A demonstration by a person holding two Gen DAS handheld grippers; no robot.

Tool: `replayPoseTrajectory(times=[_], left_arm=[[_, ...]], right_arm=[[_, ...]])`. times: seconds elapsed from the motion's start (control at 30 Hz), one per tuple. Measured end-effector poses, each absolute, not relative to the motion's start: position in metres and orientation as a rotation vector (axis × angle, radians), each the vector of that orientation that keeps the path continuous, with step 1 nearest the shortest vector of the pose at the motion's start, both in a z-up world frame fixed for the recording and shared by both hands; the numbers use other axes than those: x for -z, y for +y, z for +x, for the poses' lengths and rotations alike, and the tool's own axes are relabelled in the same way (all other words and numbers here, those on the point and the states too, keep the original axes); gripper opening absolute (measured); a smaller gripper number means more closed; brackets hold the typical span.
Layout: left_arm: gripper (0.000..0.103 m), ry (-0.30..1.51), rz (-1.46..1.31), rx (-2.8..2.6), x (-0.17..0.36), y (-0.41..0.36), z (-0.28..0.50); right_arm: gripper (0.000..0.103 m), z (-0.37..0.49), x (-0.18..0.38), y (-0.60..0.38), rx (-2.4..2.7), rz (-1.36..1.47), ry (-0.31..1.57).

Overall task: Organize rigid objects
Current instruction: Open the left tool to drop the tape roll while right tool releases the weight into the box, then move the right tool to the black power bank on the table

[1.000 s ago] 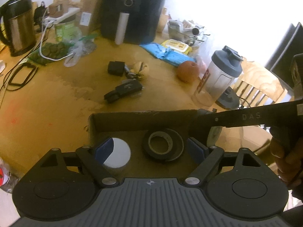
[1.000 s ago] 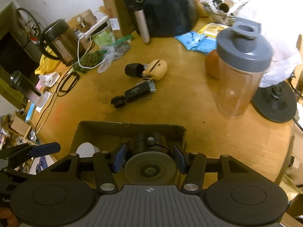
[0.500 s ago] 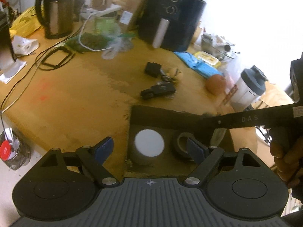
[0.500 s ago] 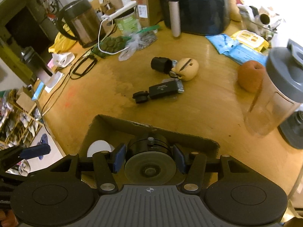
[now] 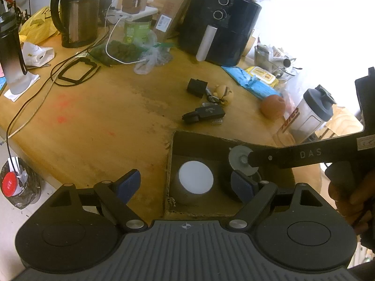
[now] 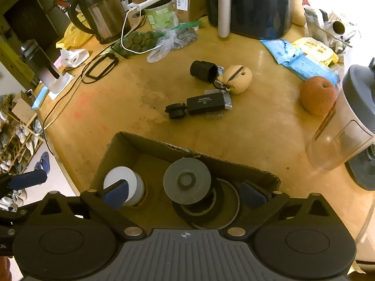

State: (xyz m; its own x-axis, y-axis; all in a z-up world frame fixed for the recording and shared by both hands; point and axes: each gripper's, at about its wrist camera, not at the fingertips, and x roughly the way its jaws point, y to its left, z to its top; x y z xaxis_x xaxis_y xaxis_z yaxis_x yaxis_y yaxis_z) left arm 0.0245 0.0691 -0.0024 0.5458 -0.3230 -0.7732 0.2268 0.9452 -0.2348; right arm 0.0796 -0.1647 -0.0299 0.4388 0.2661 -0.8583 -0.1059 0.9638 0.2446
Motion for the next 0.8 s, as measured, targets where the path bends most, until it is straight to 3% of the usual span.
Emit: replayPoseTrajectory(times=[0.8], left_arm=[[0.085,0.991,-0.024,0.327,-0.018,0.051,0.075]], right_arm=[[0.103,0.094,0.005,-0.169,0.003,0.002,1.161]])
